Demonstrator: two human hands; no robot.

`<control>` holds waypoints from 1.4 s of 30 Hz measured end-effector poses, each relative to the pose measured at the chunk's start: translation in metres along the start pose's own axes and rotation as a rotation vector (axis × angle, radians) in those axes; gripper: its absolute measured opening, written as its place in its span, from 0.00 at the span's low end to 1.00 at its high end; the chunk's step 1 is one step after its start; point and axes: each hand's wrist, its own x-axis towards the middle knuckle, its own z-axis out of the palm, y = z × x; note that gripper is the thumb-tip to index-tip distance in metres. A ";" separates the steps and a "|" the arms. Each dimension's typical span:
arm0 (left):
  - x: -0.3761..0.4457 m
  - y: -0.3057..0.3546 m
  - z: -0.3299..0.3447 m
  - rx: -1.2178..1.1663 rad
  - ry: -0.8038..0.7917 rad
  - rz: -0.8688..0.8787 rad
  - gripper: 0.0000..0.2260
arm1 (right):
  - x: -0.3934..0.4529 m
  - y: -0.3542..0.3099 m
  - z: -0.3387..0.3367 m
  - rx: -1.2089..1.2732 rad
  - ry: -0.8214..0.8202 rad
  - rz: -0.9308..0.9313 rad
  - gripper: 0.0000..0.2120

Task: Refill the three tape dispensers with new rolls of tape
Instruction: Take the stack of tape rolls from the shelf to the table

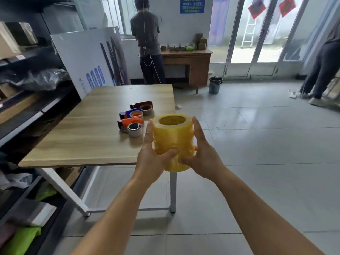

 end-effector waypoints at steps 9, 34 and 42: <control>0.107 -0.028 0.035 0.007 0.093 -0.032 0.46 | 0.111 0.065 -0.007 0.033 -0.084 0.025 0.56; 0.285 -0.119 -0.087 0.051 0.834 -0.178 0.46 | 0.409 0.055 0.183 0.406 -0.851 -0.094 0.45; 0.306 -0.157 -0.105 0.098 1.156 -0.304 0.45 | 0.453 0.037 0.256 0.440 -1.179 -0.143 0.42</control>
